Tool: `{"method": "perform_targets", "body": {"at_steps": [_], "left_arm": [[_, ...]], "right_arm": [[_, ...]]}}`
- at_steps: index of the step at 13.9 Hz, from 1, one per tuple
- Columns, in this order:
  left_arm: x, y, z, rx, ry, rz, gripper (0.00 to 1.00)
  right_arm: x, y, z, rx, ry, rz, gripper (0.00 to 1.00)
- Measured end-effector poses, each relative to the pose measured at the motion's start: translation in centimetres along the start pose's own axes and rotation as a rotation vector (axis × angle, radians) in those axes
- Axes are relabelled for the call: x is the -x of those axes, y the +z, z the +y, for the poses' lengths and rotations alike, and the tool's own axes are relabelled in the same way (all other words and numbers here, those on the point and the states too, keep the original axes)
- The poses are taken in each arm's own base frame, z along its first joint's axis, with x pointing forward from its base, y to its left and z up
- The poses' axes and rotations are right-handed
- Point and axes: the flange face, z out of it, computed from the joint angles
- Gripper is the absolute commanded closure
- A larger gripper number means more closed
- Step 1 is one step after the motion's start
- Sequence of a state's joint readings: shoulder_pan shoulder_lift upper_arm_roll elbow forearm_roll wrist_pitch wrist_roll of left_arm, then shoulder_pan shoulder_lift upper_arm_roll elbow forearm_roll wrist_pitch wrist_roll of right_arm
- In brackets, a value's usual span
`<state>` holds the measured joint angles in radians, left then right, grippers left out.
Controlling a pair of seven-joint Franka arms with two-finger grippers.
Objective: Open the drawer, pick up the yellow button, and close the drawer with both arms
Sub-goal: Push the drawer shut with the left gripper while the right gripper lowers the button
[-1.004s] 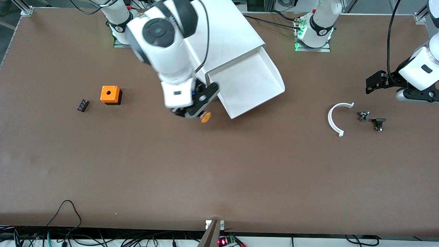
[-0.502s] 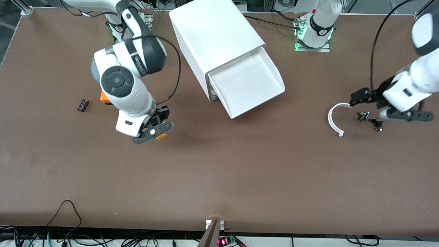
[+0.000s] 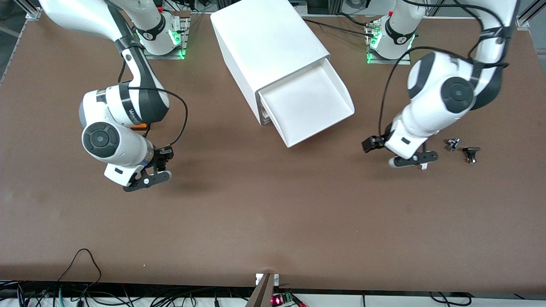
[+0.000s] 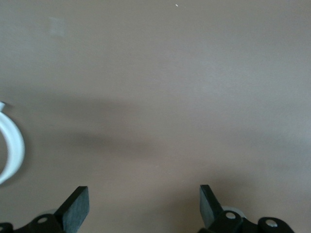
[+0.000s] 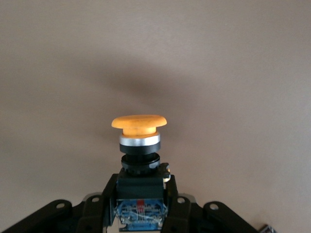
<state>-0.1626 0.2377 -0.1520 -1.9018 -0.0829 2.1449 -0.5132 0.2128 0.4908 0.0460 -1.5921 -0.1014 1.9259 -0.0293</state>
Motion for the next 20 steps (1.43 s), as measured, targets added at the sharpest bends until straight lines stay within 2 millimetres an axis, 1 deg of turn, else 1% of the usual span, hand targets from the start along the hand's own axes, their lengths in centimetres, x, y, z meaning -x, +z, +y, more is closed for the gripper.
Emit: {"method": "perform_targets", "body": {"at_steps": [2, 3, 5, 6, 8, 10, 12, 15, 17, 18, 19, 20], "left_arm": [[1.6, 2.0, 1.5, 0.000, -0.054, -0.014, 0.00], [2.8, 2.8, 2.6, -0.001, -0.089, -0.026, 0.00], [5.9, 4.0, 5.5, 0.006, -0.154, -0.039, 0.00], [7.2, 4.4, 6.7, 0.008, -0.175, -0.044, 0.00], [9.6, 4.8, 8.2, 0.003, -0.182, -0.055, 0.00], [11.9, 5.0, 9.0, -0.009, -0.188, -0.062, 0.00], [14.9, 5.2, 10.1, -0.023, -0.185, -0.067, 0.00], [20.2, 5.8, 11.9, -0.052, -0.147, -0.077, 0.00], [22.9, 6.1, 12.9, -0.061, -0.112, -0.085, 0.00], [24.0, 6.2, 13.3, -0.060, -0.102, -0.093, 0.00], [24.6, 6.2, 13.5, -0.062, -0.099, -0.094, 0.00], [24.9, 6.2, 13.5, -0.063, -0.098, -0.092, 0.00]], "right_arm": [[1.1, 2.5, 1.7, 0.028, -0.020, 0.004, 0.89], [1.8, 3.5, 2.9, 0.035, -0.032, 0.009, 0.89], [3.3, 5.1, 6.3, 0.031, -0.050, 0.029, 0.89], [4.3, 5.9, 8.1, 0.028, -0.049, 0.043, 0.89], [6.3, 7.3, 11.2, 0.024, -0.069, 0.059, 0.89], [7.7, 8.6, 13.0, 0.023, -0.086, 0.081, 0.88], [8.9, 10.8, 13.6, 0.027, -0.098, 0.126, 0.88], [11.1, 14.7, 13.0, 0.022, -0.097, 0.167, 0.88], [12.2, 16.3, 13.2, 0.019, -0.120, 0.170, 0.83], [12.5, 16.7, 13.6, 0.020, -0.141, 0.172, 0.67], [12.7, 16.9, 14.2, 0.022, -0.153, 0.175, 0.26], [12.9, 17.1, 14.6, 0.023, -0.156, 0.176, 0.00]]}}
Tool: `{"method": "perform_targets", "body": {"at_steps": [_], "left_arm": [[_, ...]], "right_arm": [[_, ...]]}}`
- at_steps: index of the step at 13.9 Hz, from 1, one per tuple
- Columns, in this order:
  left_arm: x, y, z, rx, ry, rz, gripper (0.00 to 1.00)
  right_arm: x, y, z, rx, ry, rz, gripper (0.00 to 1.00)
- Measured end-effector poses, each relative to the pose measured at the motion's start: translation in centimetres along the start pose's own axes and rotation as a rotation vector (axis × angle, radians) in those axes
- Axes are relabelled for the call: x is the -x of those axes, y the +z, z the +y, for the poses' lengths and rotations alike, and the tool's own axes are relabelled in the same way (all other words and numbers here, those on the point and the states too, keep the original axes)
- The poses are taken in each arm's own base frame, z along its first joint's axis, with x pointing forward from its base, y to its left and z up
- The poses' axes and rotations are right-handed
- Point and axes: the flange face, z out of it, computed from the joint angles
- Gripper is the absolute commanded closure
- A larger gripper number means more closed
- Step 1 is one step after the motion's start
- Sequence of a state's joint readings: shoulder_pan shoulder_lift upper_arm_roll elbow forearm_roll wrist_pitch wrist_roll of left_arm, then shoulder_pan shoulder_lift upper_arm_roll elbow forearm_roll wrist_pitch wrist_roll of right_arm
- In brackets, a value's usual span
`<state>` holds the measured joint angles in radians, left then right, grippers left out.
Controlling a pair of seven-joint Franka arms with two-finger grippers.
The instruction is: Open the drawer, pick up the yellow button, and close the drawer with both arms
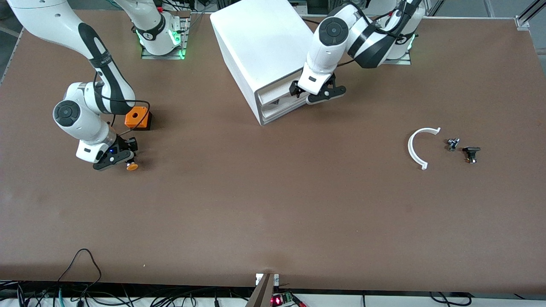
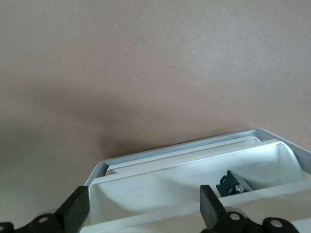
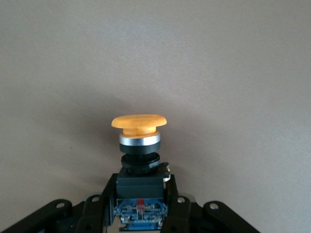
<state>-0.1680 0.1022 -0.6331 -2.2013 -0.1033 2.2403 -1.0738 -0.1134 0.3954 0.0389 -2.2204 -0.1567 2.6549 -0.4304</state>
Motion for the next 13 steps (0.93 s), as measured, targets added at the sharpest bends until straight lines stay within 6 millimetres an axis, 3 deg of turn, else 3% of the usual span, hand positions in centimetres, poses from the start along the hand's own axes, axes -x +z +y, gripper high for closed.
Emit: {"method": "perform_targets", "body": {"at_steps": [3, 6, 10, 12, 13], "left_arm": [[0.2, 0.0, -0.1, -0.003, 0.001, -0.001, 0.00], [1.8, 0.2, 0.6, -0.012, 0.035, -0.007, 0.00], [1.3, 0.1, 0.2, -0.012, 0.028, -0.005, 0.00], [-0.7, -0.5, -0.4, 0.005, 0.005, 0.026, 0.00], [-3.0, -1.2, -1.2, 0.027, -0.031, 0.052, 0.00]], "right_arm": [[-0.1, -0.2, 0.3, 0.003, 0.007, 0.007, 0.00], [-1.2, -1.2, 0.0, 0.009, 0.045, 0.031, 0.00], [-4.7, -5.0, -1.3, -0.015, 0.191, -0.007, 0.00], [-7.1, -7.9, -2.3, -0.026, 0.296, -0.047, 0.00], [-8.4, -9.7, -2.8, -0.030, 0.342, -0.069, 0.00]]}}
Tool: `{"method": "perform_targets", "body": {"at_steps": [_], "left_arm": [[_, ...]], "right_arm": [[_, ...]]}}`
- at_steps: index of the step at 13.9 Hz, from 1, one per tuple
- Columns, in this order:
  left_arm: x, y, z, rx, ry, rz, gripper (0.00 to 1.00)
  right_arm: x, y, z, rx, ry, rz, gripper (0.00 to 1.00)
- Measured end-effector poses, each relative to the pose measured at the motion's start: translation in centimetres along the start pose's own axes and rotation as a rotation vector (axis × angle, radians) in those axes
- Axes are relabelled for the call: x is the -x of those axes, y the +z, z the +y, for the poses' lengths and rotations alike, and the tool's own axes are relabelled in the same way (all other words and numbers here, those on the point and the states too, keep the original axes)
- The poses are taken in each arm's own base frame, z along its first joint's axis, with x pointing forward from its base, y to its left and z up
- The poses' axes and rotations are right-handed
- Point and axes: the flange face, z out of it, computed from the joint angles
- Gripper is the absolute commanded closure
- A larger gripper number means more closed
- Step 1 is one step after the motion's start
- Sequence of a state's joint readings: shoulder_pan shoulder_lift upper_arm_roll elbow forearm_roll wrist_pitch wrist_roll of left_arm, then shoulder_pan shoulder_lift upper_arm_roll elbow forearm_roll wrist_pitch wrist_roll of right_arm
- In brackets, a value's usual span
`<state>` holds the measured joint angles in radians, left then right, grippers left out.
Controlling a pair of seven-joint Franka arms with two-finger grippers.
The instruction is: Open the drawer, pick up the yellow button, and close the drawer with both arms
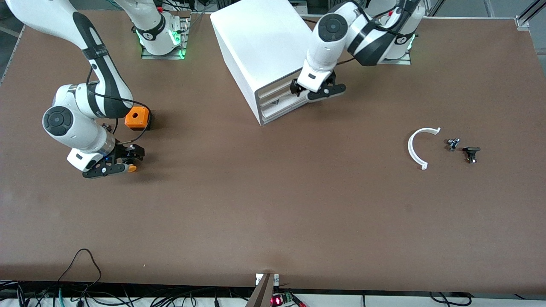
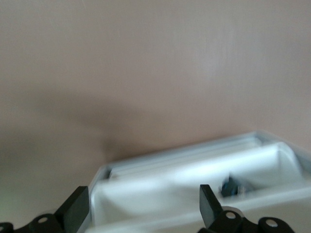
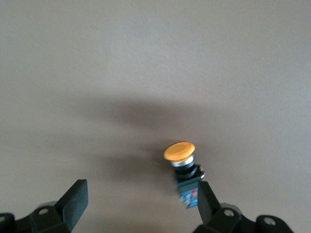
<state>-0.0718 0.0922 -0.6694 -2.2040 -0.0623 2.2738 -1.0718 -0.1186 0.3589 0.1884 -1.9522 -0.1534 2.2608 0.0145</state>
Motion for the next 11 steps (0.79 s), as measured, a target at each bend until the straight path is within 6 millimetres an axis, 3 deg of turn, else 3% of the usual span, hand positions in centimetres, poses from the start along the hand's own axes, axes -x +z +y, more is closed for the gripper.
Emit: {"method": "perform_targets", "body": {"at_steps": [3, 6, 8, 11], "left_arm": [[-10.6, -3.6, -4.8, 0.056, -0.105, 0.077, 0.00], [-17.9, -8.0, -10.2, 0.050, 0.007, 0.113, 0.00], [-20.7, -12.5, -13.5, 0.018, 0.084, 0.103, 0.00], [-21.2, -21.5, -17.6, -0.021, 0.157, 0.069, 0.00]], "right_arm": [[-1.8, -6.1, -2.1, 0.009, 0.125, -0.066, 0.00], [-2.7, -11.2, -2.5, 0.020, 0.160, -0.077, 0.00], [-3.1, -14.0, -1.9, 0.024, 0.184, -0.076, 0.00], [-3.5, -18.2, -0.9, 0.026, 0.209, -0.051, 0.00]]}}
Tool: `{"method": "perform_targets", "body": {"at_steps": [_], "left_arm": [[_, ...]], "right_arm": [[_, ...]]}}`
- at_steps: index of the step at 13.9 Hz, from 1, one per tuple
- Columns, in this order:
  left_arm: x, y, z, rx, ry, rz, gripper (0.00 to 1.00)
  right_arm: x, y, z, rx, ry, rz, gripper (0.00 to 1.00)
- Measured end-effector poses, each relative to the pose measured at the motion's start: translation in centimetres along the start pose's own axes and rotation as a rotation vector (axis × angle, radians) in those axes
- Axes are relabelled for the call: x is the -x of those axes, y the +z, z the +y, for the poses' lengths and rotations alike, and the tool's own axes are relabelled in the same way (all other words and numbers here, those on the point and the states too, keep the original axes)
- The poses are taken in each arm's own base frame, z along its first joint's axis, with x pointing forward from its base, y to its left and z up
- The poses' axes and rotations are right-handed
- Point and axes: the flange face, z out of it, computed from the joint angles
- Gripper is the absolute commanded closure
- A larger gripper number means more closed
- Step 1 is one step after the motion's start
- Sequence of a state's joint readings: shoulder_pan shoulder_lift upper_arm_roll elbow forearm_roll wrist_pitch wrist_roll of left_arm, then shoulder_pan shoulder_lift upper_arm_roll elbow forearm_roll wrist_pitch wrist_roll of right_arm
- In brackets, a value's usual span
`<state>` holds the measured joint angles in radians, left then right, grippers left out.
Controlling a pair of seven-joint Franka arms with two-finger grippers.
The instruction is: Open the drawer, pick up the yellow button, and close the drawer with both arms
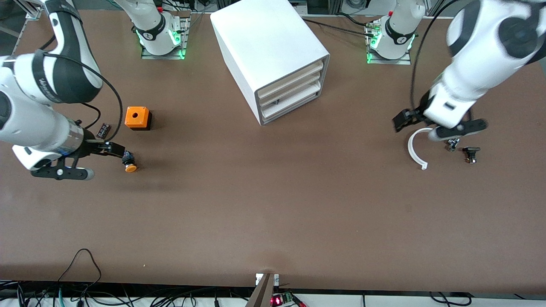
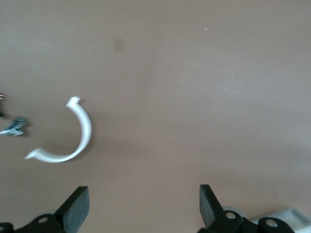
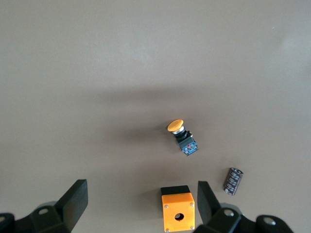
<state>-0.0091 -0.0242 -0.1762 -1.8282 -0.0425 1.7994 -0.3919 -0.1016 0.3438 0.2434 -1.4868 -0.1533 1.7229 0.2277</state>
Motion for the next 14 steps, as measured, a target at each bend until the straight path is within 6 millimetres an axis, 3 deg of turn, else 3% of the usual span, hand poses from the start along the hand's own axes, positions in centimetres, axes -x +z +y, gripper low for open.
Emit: {"method": "perform_targets", "body": {"at_steps": [3, 5, 7, 10, 12, 14], "left_arm": [[1.6, -7.7, -2.7, -0.005, 0.037, 0.000, 0.00], [1.7, -9.7, -4.1, -0.002, 0.054, 0.004, 0.00], [1.2, -9.6, -4.4, -0.002, 0.061, 0.001, 0.00], [0.2, -8.4, -4.4, -0.004, 0.058, -0.019, 0.00], [-0.3, -8.2, -4.9, -0.004, 0.049, -0.024, 0.00], [-0.5, -8.4, -5.1, -0.003, 0.048, -0.020, 0.00]], "right_arm": [[0.8, -4.2, 1.1, 0.006, 0.019, -0.003, 0.00], [1.6, -6.5, 2.7, -0.015, 0.054, 0.010, 0.00], [2.4, -7.9, 5.2, -0.012, 0.102, 0.010, 0.00], [3.3, -8.2, 9.5, 0.003, 0.150, -0.028, 0.00], [3.4, -8.3, 10.7, 0.000, 0.135, -0.027, 0.00], [3.9, -8.4, 10.5, 0.000, 0.127, -0.027, 0.00]]}}
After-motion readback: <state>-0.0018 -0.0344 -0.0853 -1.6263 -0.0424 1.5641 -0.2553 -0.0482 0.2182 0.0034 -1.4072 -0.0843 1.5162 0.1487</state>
